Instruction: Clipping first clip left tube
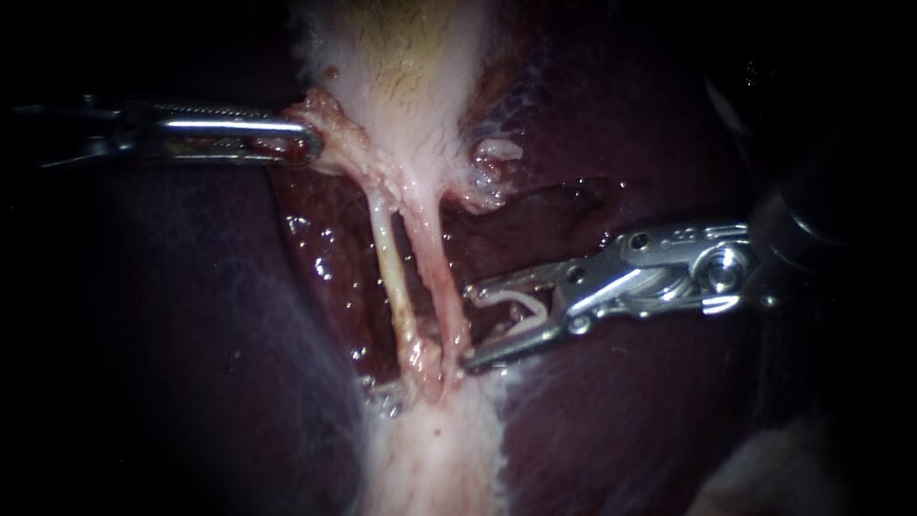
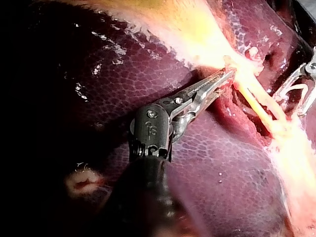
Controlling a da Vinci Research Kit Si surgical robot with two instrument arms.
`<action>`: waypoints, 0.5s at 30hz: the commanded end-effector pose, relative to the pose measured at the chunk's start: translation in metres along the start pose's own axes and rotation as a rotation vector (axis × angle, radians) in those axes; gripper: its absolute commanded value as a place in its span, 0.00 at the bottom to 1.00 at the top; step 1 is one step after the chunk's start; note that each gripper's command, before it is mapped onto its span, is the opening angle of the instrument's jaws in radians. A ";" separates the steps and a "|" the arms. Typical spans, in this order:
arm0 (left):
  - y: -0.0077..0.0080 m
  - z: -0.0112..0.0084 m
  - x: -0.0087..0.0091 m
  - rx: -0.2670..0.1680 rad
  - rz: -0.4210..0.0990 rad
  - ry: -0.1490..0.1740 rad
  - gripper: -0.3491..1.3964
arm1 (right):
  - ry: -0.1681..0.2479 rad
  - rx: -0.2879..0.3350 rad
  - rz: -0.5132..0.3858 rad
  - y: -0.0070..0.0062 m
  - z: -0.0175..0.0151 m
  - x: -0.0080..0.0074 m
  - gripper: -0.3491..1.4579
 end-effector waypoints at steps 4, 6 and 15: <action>0.0000 0.0000 0.0000 0.000 0.000 0.000 0.00 | 0.017 0.003 0.012 -0.0006 -0.0005 0.0007 0.47; 0.0000 0.0000 0.0000 0.000 0.000 0.000 0.00 | 0.032 0.010 0.021 -0.0009 -0.0007 0.0012 0.47; -0.0001 0.0000 0.0000 0.000 0.000 0.000 0.00 | 0.069 0.025 0.030 -0.0027 -0.0002 0.0038 0.47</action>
